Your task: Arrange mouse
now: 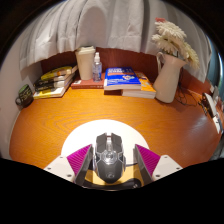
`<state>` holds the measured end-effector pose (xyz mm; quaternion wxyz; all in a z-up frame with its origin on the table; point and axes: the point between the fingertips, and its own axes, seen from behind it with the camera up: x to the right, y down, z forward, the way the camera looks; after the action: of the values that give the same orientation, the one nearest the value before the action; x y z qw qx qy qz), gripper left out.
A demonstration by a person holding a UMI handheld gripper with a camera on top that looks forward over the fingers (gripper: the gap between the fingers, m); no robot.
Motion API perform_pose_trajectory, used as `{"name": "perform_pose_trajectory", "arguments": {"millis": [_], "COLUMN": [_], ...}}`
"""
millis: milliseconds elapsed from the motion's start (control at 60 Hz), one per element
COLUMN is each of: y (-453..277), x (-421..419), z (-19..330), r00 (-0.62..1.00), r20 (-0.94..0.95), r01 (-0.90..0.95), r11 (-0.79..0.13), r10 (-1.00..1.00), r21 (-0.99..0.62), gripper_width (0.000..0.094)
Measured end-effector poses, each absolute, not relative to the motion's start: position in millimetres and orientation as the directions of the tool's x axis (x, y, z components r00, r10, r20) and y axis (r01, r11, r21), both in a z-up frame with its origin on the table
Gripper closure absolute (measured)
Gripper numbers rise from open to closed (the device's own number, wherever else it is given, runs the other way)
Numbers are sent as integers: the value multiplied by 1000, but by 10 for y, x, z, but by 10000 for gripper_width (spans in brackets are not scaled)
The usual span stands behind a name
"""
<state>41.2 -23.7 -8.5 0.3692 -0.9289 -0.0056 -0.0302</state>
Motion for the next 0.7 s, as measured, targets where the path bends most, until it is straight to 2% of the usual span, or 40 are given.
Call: {"name": "perform_pose_trajectory", "arguments": {"millis": [33,117,350,467,583,700], "y": [-247,-285,-604,-873,-1153,-1420], "x": [372,255,-114,-370,-549,-745], "z": [-13,284,1517,2022,2372,2527], "r00": [998,999,999,1000,1000,1000], "r20": [56,34,45,18,21,-2], "r01": [31,15,33,21,29,11], "r11": [-727,-707,-608,-552,-512,-493], "r10": [-11,-12,-4,12,20,27], "r21": [-686,-707,-793,-833,-858,-870], "gripper_width": [63,66,69,71,69,73]}}
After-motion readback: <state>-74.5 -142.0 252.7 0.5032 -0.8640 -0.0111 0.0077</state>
